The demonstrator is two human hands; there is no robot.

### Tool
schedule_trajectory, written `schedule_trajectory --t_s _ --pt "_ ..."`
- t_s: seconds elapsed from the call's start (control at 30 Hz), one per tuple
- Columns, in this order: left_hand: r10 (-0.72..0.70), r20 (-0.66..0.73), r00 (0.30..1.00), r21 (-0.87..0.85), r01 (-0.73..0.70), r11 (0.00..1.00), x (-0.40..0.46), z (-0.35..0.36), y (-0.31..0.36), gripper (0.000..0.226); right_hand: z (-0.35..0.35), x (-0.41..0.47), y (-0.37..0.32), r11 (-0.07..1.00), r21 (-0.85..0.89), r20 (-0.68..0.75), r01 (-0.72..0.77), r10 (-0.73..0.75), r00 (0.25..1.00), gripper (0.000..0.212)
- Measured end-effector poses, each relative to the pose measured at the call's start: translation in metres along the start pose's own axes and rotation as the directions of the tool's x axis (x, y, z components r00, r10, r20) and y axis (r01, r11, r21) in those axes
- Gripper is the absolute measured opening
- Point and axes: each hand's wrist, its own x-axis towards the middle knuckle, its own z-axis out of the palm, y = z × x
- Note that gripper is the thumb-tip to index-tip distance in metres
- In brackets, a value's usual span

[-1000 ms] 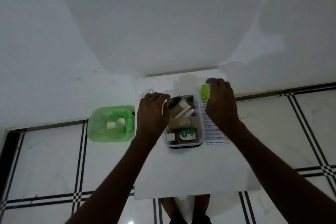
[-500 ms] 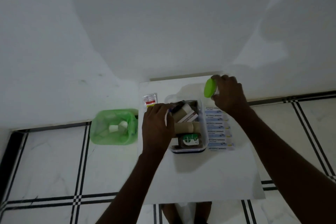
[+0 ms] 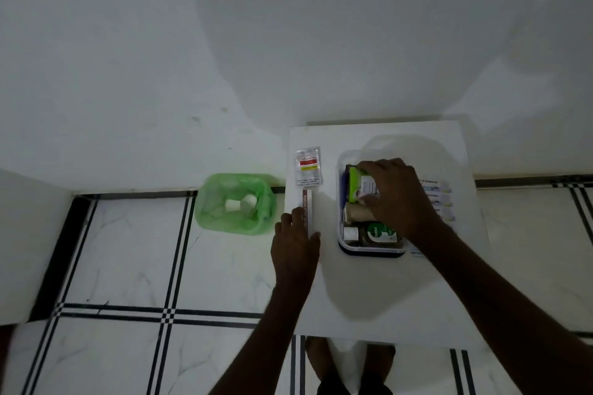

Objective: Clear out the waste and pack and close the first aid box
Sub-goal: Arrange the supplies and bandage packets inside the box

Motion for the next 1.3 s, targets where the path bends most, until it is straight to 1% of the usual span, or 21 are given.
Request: schedule_trajectory --t_s 0.13,0.2,0.3,0.37,0.43,0.47,0.53,0.6,0.63,0.67,0.7,0.73,0.77,0.83,0.87,0.93,1.0,1.03,1.13,1.2,1.3 --pt "-0.035 -0.023 0.999 -0.084 0.033 0.996 0.005 0.002 0.002 0.050 0.006 0.004 -0.001 0.997 0.068 -0.036 -0.028 0.030 0.999 0.060" --pt "-0.055 -0.084 0.995 -0.151 0.042 0.988 0.007 -0.002 0.003 0.044 0.006 0.005 -0.001 0.994 0.104 -0.035 -0.039 0.043 0.998 0.063" --pt "-0.133 -0.221 0.966 -0.295 0.063 0.953 0.006 -0.019 0.006 0.040 0.002 0.003 0.000 0.988 0.147 -0.037 -0.054 0.060 0.998 0.062" --pt "-0.202 -0.259 0.945 -0.427 0.075 0.901 0.001 -0.038 0.015 0.036 -0.004 0.001 -0.001 0.981 0.189 -0.057 -0.048 0.060 0.997 0.055" --pt "-0.255 -0.239 0.937 -0.571 0.077 0.818 -0.003 -0.055 0.030 0.033 -0.012 -0.001 -0.003 0.971 0.236 -0.111 -0.036 0.064 0.992 0.044" --pt "-0.253 -0.234 0.939 -0.622 0.056 0.781 -0.005 -0.061 0.037 0.033 -0.014 -0.002 -0.003 0.964 0.266 -0.145 -0.025 0.066 0.987 0.038" --pt "-0.186 -0.234 0.954 -0.681 -0.024 0.732 -0.007 -0.069 0.052 0.035 -0.023 -0.004 -0.003 0.930 0.362 -0.194 -0.053 0.131 0.972 0.024" --pt "-0.094 -0.210 0.973 -0.699 -0.082 0.711 -0.006 -0.071 0.068 0.041 -0.037 -0.007 -0.006 0.836 0.527 -0.136 -0.154 0.262 0.955 0.020" --pt "-0.048 -0.191 0.980 -0.695 -0.101 0.712 -0.006 -0.070 0.076 0.044 -0.044 -0.008 -0.008 0.750 0.626 -0.061 -0.215 0.322 0.945 0.023" --pt "-0.005 -0.166 0.986 -0.690 -0.112 0.715 -0.006 -0.069 0.085 0.048 -0.049 -0.010 -0.010 0.636 0.722 0.032 -0.271 0.361 0.932 0.025" --pt "0.037 -0.134 0.990 -0.685 -0.119 0.718 -0.006 -0.069 0.093 0.052 -0.051 -0.012 -0.011 0.536 0.783 0.107 -0.316 0.385 0.917 0.028" --pt "0.083 -0.090 0.992 -0.678 -0.123 0.725 -0.006 -0.067 0.100 0.056 -0.052 -0.013 -0.009 0.488 0.803 0.136 -0.341 0.407 0.903 0.029" --pt "0.131 -0.041 0.990 -0.671 -0.125 0.731 -0.004 -0.064 0.104 0.060 -0.051 -0.015 -0.005 0.488 0.798 0.128 -0.352 0.433 0.892 0.032" --pt "0.231 0.031 0.972 -0.643 -0.158 0.750 0.001 -0.059 0.108 0.062 -0.050 -0.018 0.007 0.539 0.761 0.071 -0.359 0.481 0.874 0.034" --pt "0.290 0.019 0.957 -0.584 -0.225 0.780 0.006 -0.056 0.107 0.058 -0.049 -0.020 0.015 0.589 0.726 0.030 -0.356 0.490 0.871 0.034" --pt "0.408 -0.067 0.911 -0.323 -0.406 0.855 0.019 -0.049 0.102 0.042 -0.051 -0.024 0.026 0.741 0.580 -0.094 -0.339 0.473 0.876 0.034" --pt "0.516 -0.078 0.853 -0.046 -0.520 0.853 0.033 -0.037 0.096 0.036 -0.050 -0.027 0.033 0.860 0.399 -0.196 -0.319 0.420 0.886 0.037" --pt "0.545 -0.058 0.836 0.044 -0.544 0.838 0.039 -0.032 0.094 0.037 -0.048 -0.027 0.033 0.890 0.334 -0.216 -0.309 0.392 0.894 0.039" --pt "0.583 -0.072 0.809 0.227 -0.556 0.800 0.050 -0.028 0.086 0.036 -0.033 -0.025 0.029 0.927 0.229 -0.217 -0.296 0.345 0.913 0.040" --pt "0.580 -0.110 0.807 0.257 -0.541 0.801 0.054 -0.029 0.080 0.036 -0.022 -0.021 0.023 0.942 0.164 -0.218 -0.292 0.323 0.921 0.040" --pt "0.563 -0.121 0.818 0.247 -0.525 0.815 0.058 -0.031 0.078 0.038 -0.015 -0.017 0.017 0.934 0.137 -0.196 -0.329 0.352 0.915 0.054"
